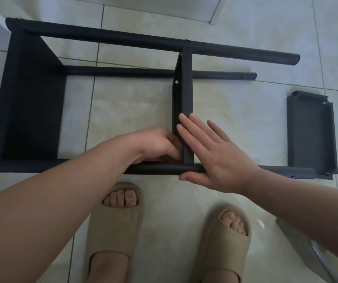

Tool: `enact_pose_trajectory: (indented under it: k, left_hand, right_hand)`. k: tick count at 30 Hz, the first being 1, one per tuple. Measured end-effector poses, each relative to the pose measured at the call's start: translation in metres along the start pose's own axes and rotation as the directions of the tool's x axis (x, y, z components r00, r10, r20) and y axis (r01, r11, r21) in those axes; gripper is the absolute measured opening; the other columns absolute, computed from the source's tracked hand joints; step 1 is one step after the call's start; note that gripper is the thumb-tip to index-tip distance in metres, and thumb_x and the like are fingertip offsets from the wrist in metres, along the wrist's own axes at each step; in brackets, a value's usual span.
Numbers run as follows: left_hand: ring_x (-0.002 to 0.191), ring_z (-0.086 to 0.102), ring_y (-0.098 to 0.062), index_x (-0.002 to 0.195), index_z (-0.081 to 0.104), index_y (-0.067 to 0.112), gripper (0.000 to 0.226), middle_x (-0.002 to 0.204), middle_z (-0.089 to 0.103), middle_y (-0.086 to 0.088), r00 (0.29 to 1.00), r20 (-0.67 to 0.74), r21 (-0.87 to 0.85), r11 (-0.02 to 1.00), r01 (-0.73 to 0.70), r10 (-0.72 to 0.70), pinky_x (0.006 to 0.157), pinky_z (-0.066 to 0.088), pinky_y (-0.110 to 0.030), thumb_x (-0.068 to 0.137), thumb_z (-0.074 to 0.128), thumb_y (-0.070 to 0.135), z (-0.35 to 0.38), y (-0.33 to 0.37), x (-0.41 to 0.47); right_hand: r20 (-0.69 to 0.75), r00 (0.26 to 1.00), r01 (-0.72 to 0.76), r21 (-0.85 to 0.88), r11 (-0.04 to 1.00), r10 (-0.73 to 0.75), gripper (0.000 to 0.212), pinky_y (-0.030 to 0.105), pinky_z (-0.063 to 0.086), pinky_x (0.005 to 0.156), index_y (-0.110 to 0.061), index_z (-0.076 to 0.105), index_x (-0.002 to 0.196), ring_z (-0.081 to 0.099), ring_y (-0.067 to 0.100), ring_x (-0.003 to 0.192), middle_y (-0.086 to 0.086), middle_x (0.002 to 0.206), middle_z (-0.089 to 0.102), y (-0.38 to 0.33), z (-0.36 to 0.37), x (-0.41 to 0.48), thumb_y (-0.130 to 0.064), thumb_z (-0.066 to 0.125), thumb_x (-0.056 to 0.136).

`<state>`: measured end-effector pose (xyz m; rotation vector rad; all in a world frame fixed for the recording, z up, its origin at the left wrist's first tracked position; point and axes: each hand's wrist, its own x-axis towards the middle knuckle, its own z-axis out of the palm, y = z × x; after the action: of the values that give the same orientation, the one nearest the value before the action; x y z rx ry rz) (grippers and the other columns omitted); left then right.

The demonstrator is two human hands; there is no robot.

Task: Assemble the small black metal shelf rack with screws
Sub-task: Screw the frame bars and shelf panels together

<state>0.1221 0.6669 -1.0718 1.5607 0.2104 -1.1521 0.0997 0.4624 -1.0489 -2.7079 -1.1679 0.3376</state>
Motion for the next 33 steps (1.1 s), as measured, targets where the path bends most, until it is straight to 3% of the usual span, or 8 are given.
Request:
enact_pose_trajectory:
  k: [3,8,13,19,23,33]
  left_hand:
    - [0.067,0.068,-0.02,0.073,0.073,0.008,0.023,0.073,0.069,-0.012,0.995,0.085,-0.062,0.997,0.053,-0.047,0.062,0.055,-0.025,0.082,0.06,-0.008,-0.0022,0.0006,0.0015]
    - [0.062,0.069,-0.018,0.069,0.07,0.008,0.028,0.068,0.069,-0.01,0.982,0.146,-0.114,0.985,0.133,-0.116,0.056,0.054,-0.023,0.087,0.054,-0.006,-0.0013,0.0019,0.004]
    - [0.075,0.072,-0.02,0.081,0.075,0.007,0.021,0.085,0.075,-0.012,0.965,0.192,-0.139,0.968,0.209,-0.181,0.07,0.054,-0.029,0.091,0.056,0.006,-0.0015,0.0019,0.0038]
    - [0.076,0.07,-0.024,0.086,0.074,0.004,0.013,0.085,0.074,-0.015,0.973,0.136,-0.074,0.977,0.198,-0.187,0.071,0.053,-0.03,0.087,0.061,0.005,-0.0002,0.0019,0.0037]
    - [0.069,0.071,-0.021,0.083,0.072,0.003,0.013,0.078,0.074,-0.014,0.984,0.116,-0.102,0.984,0.144,-0.132,0.06,0.054,-0.025,0.087,0.06,0.0,-0.0003,0.0013,0.0026]
    - [0.064,0.07,-0.017,0.083,0.072,0.006,0.016,0.073,0.073,-0.008,0.985,0.129,-0.109,0.986,0.126,-0.112,0.055,0.052,-0.022,0.089,0.058,0.001,0.0007,0.0015,0.003]
  right_hand:
    - [-0.001,1.0,0.003,-0.004,1.0,-0.003,0.096,0.053,0.021,0.123,-0.007,0.021,0.16,0.005,0.024,0.157,0.008,0.169,0.01,-0.0003,-0.0003,-0.0001,-0.073,0.039,0.093]
    - [0.003,1.0,0.007,-0.016,1.0,-0.007,0.095,0.054,0.022,0.123,-0.006,0.023,0.159,0.005,0.026,0.157,0.009,0.169,0.011,-0.0004,-0.0005,-0.0003,-0.072,0.038,0.094]
    - [0.013,1.0,0.008,-0.027,1.0,-0.007,0.094,0.054,0.021,0.123,-0.006,0.023,0.16,0.004,0.025,0.157,0.008,0.169,0.01,-0.0005,-0.0005,-0.0005,-0.072,0.035,0.095]
    - [0.002,1.0,0.003,-0.036,0.999,-0.003,0.094,0.054,0.02,0.123,-0.006,0.024,0.159,0.005,0.025,0.157,0.007,0.169,0.011,-0.0006,-0.0001,-0.0004,-0.073,0.035,0.094]
    - [-0.01,1.0,0.002,-0.041,0.999,-0.003,0.094,0.054,0.021,0.123,-0.007,0.025,0.159,0.006,0.024,0.157,0.007,0.169,0.012,0.0,0.0009,-0.0006,-0.073,0.036,0.094]
    - [-0.033,0.999,0.005,-0.051,0.999,-0.007,0.093,0.055,0.023,0.122,-0.006,0.027,0.159,0.009,0.025,0.157,0.008,0.168,0.014,0.0003,0.002,-0.0007,-0.073,0.036,0.094]
